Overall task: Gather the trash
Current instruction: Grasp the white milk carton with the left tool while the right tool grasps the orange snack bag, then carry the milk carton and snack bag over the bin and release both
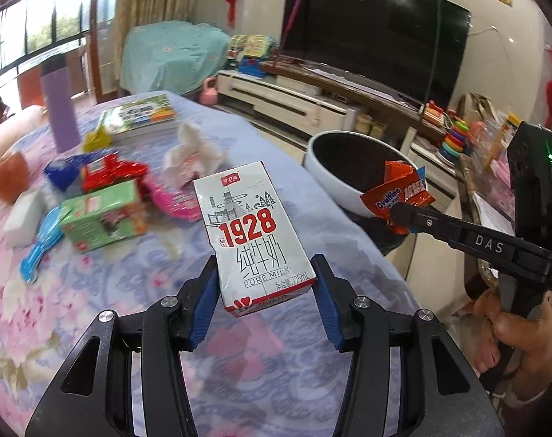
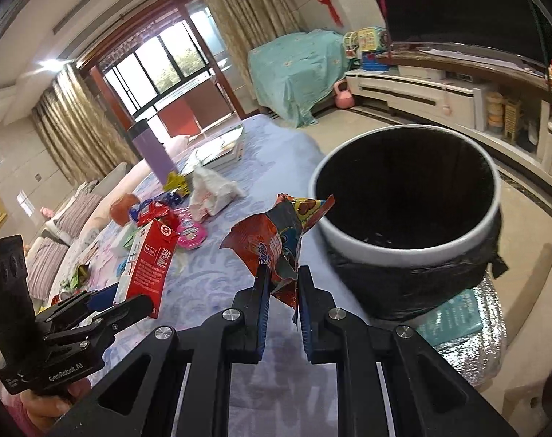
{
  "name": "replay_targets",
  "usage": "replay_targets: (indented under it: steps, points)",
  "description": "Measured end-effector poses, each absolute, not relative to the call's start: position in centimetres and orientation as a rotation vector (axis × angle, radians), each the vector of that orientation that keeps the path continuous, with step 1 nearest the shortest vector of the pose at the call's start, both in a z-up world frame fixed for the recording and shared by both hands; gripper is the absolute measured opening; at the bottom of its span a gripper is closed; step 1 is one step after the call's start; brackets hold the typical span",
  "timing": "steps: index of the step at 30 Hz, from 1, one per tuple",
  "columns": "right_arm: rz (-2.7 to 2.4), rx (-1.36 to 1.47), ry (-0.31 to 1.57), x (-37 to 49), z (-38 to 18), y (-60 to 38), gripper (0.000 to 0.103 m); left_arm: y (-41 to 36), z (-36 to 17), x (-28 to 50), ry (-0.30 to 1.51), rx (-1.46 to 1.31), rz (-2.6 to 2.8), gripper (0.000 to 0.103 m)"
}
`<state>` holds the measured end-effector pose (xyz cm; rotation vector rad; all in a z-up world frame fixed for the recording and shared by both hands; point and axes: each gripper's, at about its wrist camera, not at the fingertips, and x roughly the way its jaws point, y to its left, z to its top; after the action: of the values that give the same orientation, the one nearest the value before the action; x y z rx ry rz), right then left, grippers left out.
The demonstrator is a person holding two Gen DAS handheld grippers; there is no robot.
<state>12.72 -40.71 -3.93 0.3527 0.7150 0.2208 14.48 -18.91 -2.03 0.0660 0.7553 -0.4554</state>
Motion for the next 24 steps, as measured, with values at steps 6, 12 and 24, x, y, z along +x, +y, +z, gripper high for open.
replay_targets:
  steps: [6,12,24]
  points:
    - [0.179,0.374,0.7,12.5,-3.6,-43.0,0.015,-21.3,-1.9,15.1,0.757,0.093,-0.501,0.049]
    - [0.142,0.391,0.69,12.3,-3.4,-45.0,0.015,-23.2,-1.7,15.4,0.759,0.116,-0.536,0.049]
    - [0.097,0.398,0.694,13.5,-3.6,-47.6,0.015,-26.8,-1.5,17.2,0.771,0.154,-0.602,0.049]
